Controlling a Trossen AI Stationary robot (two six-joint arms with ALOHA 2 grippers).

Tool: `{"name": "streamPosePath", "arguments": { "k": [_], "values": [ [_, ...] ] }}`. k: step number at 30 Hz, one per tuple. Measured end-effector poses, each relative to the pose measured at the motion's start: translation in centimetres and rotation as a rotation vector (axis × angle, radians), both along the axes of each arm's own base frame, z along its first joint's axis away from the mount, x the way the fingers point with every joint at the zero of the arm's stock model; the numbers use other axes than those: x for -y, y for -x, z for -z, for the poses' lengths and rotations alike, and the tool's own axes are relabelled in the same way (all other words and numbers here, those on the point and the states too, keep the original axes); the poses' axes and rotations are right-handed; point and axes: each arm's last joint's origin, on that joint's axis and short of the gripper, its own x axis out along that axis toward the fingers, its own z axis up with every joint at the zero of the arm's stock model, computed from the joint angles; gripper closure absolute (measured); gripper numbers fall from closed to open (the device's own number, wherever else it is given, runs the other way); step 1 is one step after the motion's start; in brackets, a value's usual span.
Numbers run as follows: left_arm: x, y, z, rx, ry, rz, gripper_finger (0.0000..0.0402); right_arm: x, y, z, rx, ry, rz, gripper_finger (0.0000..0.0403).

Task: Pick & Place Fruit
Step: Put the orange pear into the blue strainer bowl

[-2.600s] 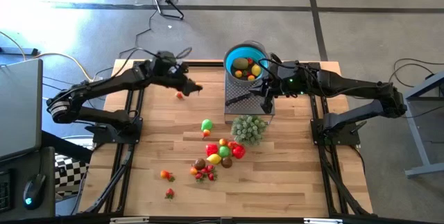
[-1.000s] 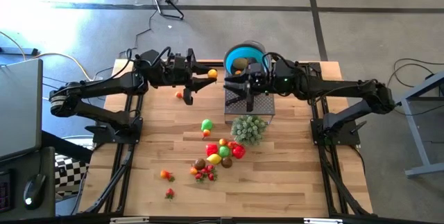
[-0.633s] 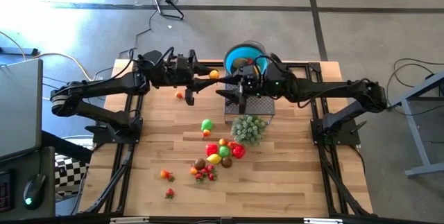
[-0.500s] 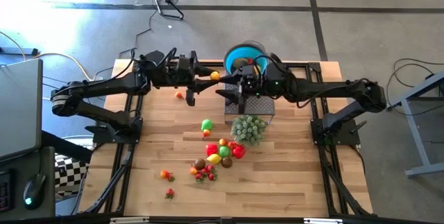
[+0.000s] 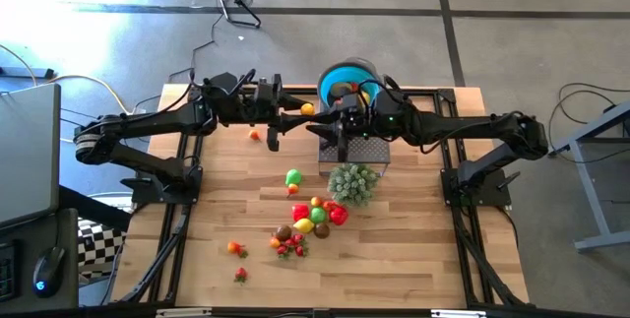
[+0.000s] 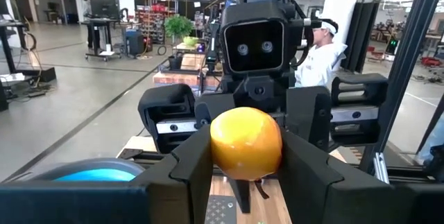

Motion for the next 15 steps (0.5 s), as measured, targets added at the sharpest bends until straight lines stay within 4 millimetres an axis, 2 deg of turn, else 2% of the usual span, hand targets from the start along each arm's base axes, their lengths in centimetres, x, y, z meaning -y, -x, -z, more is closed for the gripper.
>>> {"name": "streamPosePath", "arguments": {
  "k": [9,15],
  "values": [
    [0.01,0.0,0.05,-0.005,0.001,0.003,0.0268,0.04,0.0,0.01,-0.001,0.009,0.007,0.0391],
    [0.01,-0.01,0.15,-0.015,0.004,0.003,0.0268,0.03,0.0,0.01,-0.002,0.015,0.007,0.0397]
  ]
}}
